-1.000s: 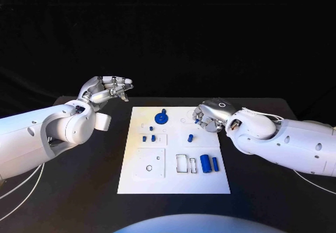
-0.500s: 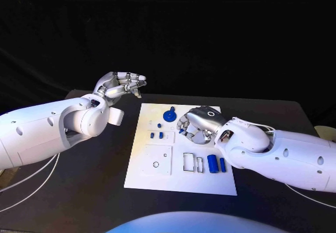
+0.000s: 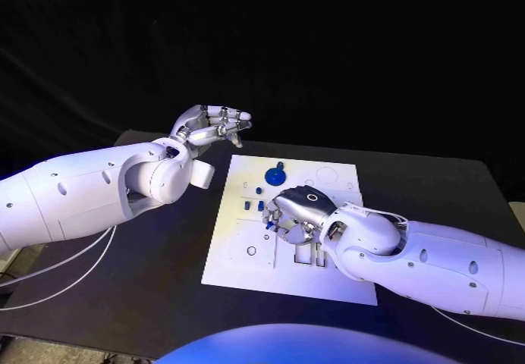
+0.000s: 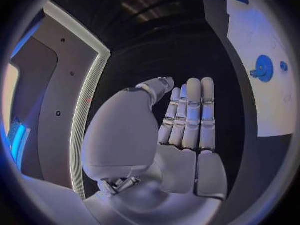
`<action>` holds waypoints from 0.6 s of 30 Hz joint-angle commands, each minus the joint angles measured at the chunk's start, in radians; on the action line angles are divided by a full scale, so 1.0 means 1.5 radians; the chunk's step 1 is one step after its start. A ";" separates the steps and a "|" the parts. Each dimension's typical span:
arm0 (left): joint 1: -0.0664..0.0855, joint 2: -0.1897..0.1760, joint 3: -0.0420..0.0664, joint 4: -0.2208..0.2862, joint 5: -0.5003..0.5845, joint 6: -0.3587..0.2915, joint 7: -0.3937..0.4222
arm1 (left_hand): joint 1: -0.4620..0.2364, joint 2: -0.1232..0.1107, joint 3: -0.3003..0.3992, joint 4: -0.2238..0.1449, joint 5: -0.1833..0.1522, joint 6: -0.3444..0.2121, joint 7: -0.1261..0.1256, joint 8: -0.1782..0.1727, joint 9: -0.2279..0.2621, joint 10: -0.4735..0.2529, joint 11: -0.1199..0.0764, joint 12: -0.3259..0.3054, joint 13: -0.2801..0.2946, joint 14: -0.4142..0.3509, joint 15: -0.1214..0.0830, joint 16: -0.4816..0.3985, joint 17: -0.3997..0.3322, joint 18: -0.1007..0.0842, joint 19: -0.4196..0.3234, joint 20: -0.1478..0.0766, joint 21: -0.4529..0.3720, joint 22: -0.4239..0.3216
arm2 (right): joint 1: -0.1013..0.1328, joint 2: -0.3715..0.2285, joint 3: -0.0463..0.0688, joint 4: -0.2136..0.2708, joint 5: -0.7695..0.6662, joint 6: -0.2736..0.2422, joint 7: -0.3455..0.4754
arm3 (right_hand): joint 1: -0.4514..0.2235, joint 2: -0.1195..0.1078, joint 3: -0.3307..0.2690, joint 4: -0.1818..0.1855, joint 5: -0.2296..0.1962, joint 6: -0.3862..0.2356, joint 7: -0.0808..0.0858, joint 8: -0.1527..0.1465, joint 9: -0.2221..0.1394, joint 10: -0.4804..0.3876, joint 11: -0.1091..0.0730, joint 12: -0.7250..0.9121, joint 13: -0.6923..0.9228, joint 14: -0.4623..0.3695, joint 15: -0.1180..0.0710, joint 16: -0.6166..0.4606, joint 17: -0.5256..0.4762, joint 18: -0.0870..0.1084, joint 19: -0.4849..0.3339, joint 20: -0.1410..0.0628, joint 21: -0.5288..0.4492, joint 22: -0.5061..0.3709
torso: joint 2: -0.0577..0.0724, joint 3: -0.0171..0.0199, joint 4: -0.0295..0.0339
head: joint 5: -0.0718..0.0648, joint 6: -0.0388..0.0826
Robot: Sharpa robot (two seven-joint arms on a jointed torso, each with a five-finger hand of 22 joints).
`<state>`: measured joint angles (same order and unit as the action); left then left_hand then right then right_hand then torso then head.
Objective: Assemble the parts on the task board
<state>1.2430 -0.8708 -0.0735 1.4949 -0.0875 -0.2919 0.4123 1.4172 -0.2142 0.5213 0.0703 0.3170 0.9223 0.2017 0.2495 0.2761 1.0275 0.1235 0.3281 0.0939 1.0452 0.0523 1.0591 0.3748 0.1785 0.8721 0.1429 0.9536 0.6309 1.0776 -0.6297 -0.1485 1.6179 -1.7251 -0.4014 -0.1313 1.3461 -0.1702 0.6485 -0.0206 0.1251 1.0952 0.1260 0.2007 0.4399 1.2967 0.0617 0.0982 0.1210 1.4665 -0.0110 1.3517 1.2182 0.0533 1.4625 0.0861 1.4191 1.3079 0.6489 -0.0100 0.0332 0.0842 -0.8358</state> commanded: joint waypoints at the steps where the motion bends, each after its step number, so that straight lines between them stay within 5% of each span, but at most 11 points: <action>1: 0.001 0.002 0.000 0.002 0.005 0.011 0.000 | 0.002 0.002 -0.004 0.001 -0.001 -0.004 -0.001 0.003 0.000 -0.002 0.004 0.003 -0.001 -0.002 -0.001 0.002 -0.001 0.004 0.004 0.001 -0.002 -0.001 | -0.005 0.006 -0.001 -0.007 -0.004 0.028 0.003 | -0.007 -0.001 -0.003 0.002 -0.003 0.004 0.001 0.002 0.000 0.002 -0.004 -0.003 0.001 0.030 -0.007 0.002 0.000 -0.009 0.012 -0.001 0.000 0.107 | 0.000 0.0009 -0.0008 | 0.004 -0.003; 18: 0.001 0.003 0.001 0.001 0.005 0.014 -0.005 | 0.002 0.002 -0.004 0.001 -0.001 -0.005 -0.001 0.003 0.000 -0.002 0.004 0.003 -0.001 -0.002 0.000 0.002 -0.001 0.004 0.004 0.001 -0.003 -0.001 | -0.015 0.016 -0.002 -0.019 -0.009 0.048 -0.001 | -0.010 -0.001 -0.005 0.003 -0.005 0.003 0.001 0.002 0.001 0.001 -0.004 -0.004 0.001 0.029 -0.006 0.002 -0.002 -0.008 0.011 0.000 -0.002 0.106 | 0.000 0.0010 -0.0003 | 0.007 -0.012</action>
<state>1.2431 -0.8676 -0.0734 1.4946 -0.0860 -0.2894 0.4042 1.4172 -0.2142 0.5214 0.0703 0.3170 0.9223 0.2016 0.2495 0.2761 1.0275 0.1235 0.3281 0.0939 1.0452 0.0524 1.0591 0.3749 0.1785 0.8720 0.1429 0.9536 0.6310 1.0564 -0.6067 -0.1516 1.5890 -1.7267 -0.3549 -0.1331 1.3417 -0.1713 0.6453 -0.0179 0.1211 1.0927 0.1249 0.2003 0.4396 1.3003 0.0608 0.0980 0.1223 1.4665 -0.0110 1.3516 1.2161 0.0533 1.4624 0.0861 1.4191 1.3077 0.6494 -0.0082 0.0329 0.0942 -0.8531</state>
